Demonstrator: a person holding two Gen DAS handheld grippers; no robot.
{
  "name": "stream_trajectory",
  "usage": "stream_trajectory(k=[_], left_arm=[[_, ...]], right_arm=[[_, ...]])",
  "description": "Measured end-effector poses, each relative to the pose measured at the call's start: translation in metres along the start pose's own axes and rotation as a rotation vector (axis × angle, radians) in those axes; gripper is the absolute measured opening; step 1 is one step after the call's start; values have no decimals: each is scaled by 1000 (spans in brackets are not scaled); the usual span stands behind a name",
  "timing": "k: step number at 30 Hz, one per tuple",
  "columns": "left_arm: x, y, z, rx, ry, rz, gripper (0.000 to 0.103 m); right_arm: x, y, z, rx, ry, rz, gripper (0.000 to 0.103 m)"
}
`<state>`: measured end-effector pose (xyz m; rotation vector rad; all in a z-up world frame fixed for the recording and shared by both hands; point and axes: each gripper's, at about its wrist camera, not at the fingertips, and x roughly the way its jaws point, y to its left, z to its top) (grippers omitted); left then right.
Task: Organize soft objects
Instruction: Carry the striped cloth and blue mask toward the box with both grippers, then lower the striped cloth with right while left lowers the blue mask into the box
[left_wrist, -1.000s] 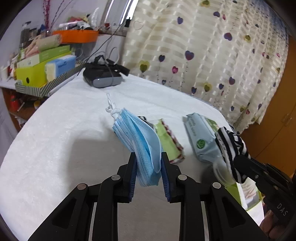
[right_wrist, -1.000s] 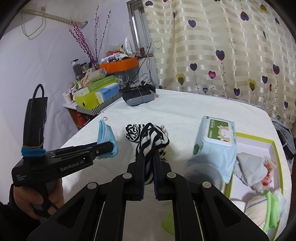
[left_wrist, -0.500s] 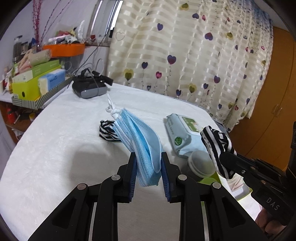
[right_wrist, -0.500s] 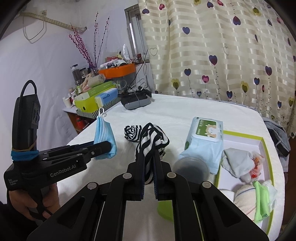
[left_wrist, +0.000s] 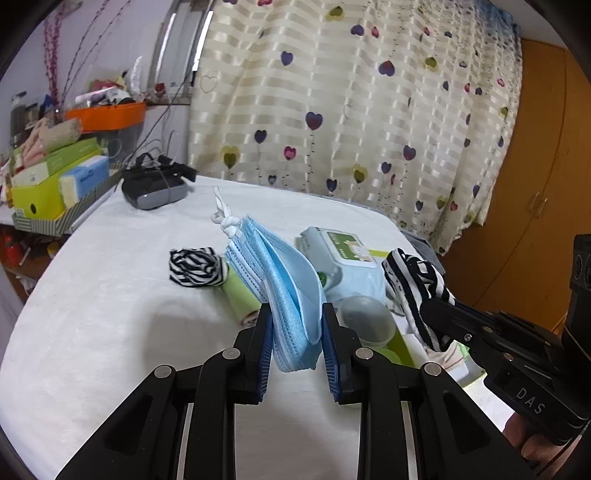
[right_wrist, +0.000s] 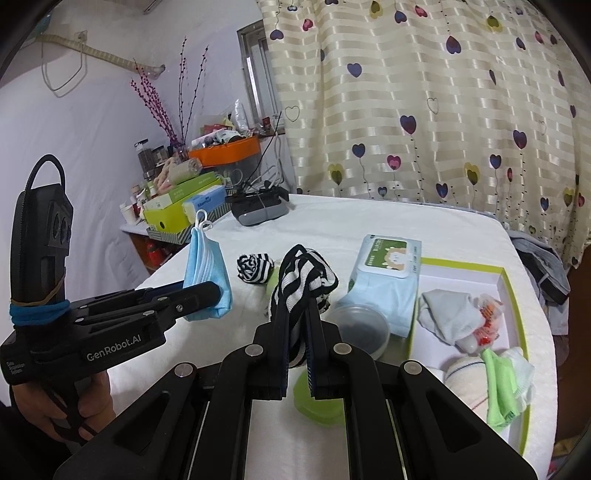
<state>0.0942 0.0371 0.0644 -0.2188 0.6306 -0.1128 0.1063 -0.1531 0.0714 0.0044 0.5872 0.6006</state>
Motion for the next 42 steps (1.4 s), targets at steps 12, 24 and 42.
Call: stream_trajectory(k=[12, 24, 42], left_arm=[[1, -26, 1, 44, 1, -36, 23], [7, -58, 3, 95, 5, -86, 23], [26, -108, -6, 167, 50, -185, 23]], right_arm=[[-14, -16, -3, 23, -19, -28, 8], [-26, -39, -9, 57, -30, -60, 8], [-51, -86, -23, 128, -38, -147, 8]])
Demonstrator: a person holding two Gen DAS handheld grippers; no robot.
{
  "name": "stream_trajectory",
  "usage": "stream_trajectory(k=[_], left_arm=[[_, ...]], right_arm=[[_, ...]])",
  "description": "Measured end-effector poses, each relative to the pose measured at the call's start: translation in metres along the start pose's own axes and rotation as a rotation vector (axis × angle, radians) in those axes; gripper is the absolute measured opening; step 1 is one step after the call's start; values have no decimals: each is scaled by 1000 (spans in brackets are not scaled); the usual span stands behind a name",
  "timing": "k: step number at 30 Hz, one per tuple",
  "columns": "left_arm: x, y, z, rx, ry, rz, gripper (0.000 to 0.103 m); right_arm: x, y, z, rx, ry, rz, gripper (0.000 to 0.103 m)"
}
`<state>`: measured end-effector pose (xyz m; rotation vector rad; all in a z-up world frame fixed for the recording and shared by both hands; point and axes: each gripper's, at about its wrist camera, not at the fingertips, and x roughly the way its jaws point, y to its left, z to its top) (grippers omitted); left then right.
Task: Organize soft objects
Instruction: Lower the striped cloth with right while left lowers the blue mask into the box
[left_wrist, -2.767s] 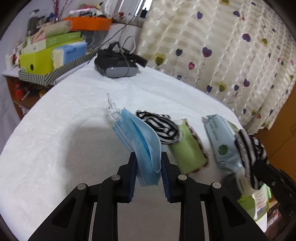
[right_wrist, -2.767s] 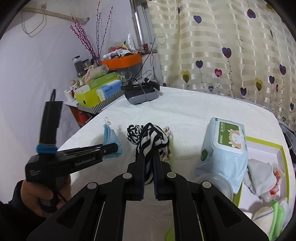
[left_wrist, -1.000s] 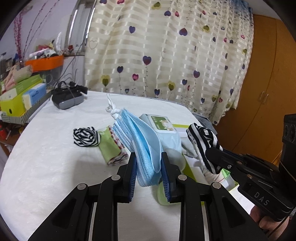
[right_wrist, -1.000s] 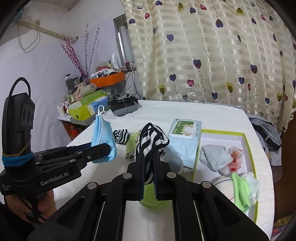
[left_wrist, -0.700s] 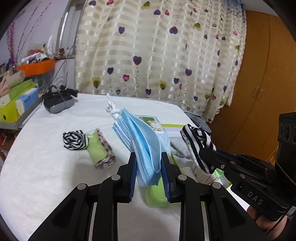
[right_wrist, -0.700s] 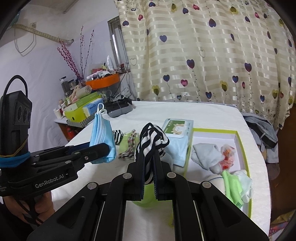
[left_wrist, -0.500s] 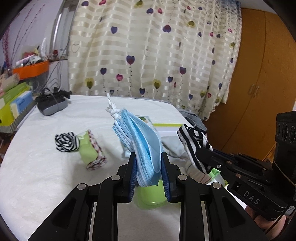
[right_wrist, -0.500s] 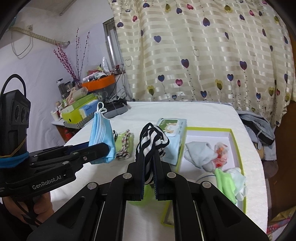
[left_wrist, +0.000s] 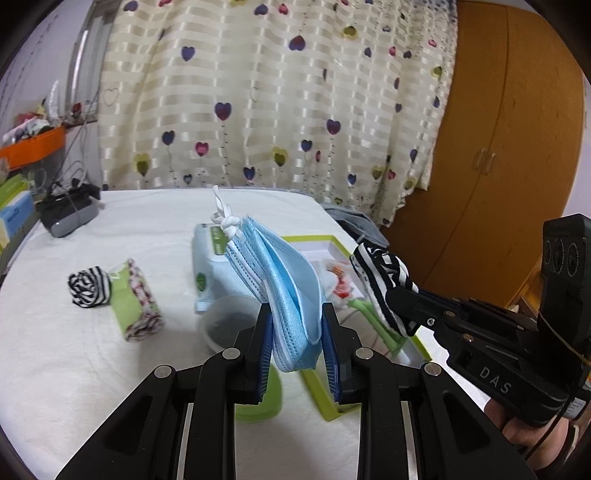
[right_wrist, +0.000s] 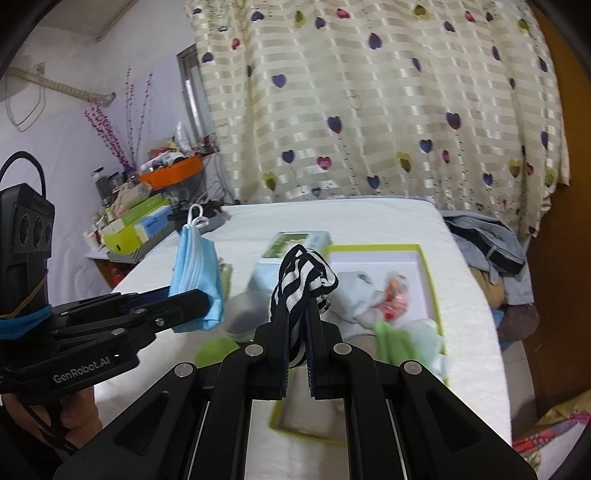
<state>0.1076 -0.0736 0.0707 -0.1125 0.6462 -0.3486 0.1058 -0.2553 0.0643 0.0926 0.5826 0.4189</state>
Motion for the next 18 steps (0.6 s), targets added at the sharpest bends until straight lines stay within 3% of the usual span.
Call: stream_trajectory(k=[18], left_arm=[[32, -42, -33, 51, 125, -119, 23]], right_arm=[[-11, -39, -38, 58, 79, -78, 8]])
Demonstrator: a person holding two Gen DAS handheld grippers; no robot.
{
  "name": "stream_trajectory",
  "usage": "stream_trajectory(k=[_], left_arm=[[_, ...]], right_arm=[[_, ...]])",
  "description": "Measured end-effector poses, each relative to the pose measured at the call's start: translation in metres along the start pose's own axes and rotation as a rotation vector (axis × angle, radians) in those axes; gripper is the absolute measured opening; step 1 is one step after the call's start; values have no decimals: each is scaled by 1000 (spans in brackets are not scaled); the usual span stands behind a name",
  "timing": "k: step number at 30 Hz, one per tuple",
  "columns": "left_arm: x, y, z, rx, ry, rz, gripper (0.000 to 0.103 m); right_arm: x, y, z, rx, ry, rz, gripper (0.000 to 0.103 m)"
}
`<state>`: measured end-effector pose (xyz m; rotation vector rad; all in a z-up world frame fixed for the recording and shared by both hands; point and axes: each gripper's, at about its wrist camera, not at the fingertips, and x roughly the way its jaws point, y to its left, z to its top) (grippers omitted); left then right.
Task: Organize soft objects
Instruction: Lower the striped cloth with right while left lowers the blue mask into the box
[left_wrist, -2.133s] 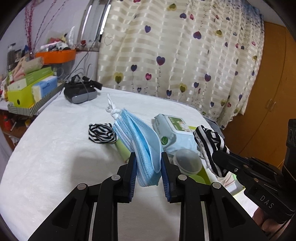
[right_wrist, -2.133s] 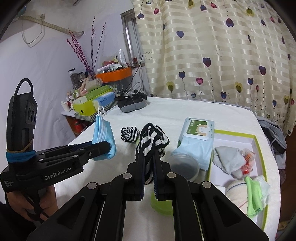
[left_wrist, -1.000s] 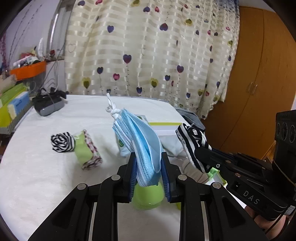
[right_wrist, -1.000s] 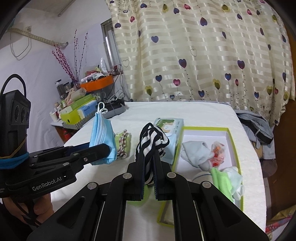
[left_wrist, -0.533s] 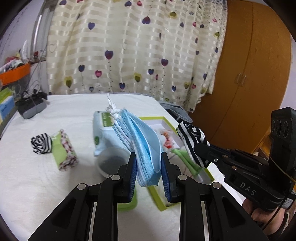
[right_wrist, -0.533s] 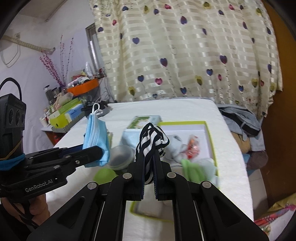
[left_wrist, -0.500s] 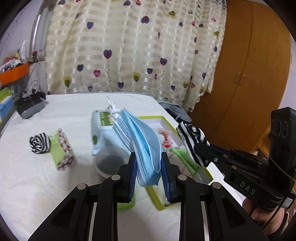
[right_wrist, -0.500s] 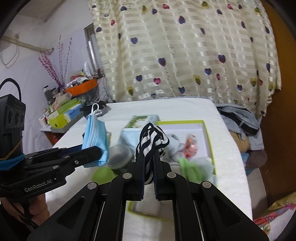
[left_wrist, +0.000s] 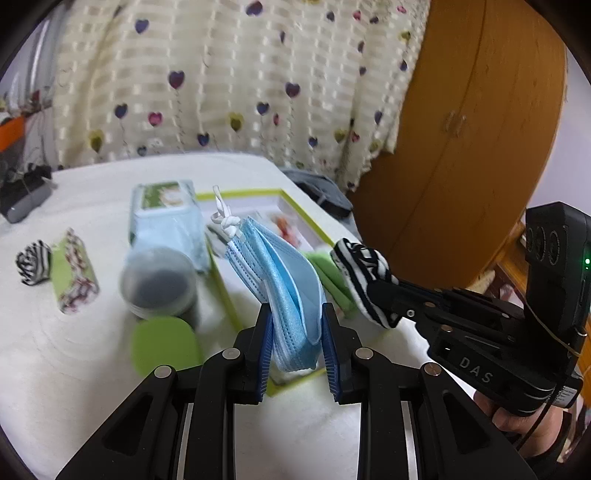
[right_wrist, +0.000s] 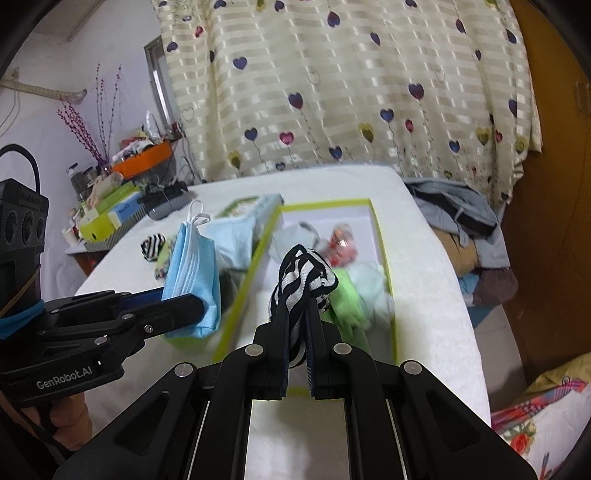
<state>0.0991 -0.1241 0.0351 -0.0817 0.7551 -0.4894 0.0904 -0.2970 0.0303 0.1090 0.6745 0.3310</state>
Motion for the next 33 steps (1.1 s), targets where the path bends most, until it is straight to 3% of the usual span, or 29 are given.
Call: stream_trajectory(k=[9, 16, 33], left_arm=[[34, -7, -9, -3, 90, -37, 23], [57, 0, -7, -27, 142, -24, 23], [90, 16, 17, -70, 128, 19, 24]], right_arm=[[17, -19, -13, 34, 60, -32, 8], [41, -29, -16, 52, 103, -27, 8], [75, -42, 11, 49, 106, -18, 8]])
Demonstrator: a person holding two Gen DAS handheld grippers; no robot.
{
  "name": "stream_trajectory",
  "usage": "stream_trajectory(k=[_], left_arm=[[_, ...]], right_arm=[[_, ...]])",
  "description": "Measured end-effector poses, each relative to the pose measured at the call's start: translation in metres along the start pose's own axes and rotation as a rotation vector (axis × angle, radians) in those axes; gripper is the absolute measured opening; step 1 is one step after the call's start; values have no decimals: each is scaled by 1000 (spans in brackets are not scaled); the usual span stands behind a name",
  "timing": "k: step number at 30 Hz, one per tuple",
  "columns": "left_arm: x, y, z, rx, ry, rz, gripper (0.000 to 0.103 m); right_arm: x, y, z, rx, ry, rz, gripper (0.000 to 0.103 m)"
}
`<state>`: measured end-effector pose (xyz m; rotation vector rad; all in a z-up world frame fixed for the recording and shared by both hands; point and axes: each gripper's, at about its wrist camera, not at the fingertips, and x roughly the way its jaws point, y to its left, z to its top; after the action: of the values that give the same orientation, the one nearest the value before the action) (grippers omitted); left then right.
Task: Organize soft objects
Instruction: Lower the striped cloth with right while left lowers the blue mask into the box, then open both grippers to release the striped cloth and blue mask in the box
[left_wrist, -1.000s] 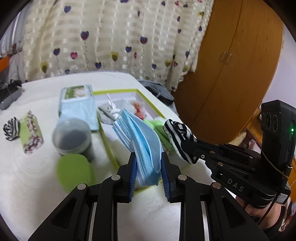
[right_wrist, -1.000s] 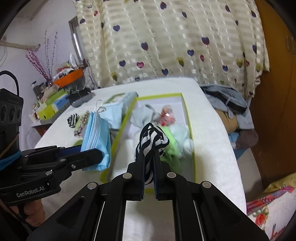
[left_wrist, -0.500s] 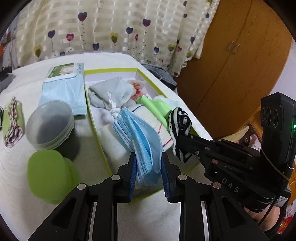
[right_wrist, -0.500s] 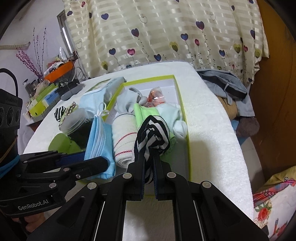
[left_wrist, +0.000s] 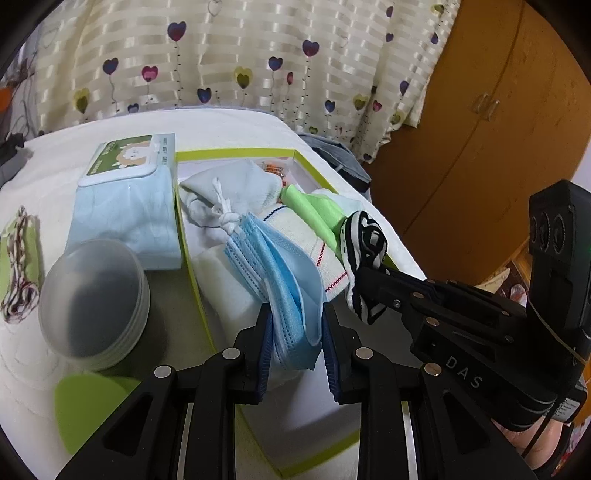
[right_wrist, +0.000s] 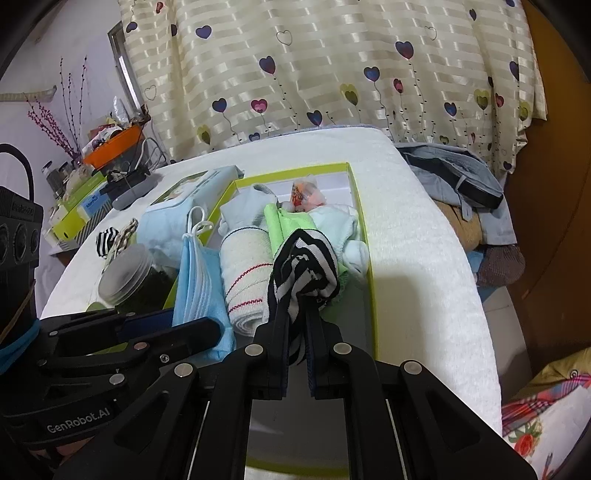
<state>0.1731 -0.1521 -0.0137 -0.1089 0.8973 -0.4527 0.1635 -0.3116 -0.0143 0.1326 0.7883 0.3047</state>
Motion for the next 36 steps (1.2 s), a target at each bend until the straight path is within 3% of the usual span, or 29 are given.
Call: stream_trajectory(k=[16, 24, 27, 36], left_arm=[[-9, -18, -15, 48, 17, -39, 26], [-25, -18, -16, 42, -21, -36, 39], [-29, -18, -17, 41, -30, -34, 39], [-42, -12, -19, 23, -72, -9, 39]], right_arm=[[-13, -1, -19, -11, 30, -18, 8], [-26, 1, -26, -25, 17, -46, 20], [-31, 5, -26, -36, 4, -41, 35], [-40, 7, -27, -28, -12, -41, 37]])
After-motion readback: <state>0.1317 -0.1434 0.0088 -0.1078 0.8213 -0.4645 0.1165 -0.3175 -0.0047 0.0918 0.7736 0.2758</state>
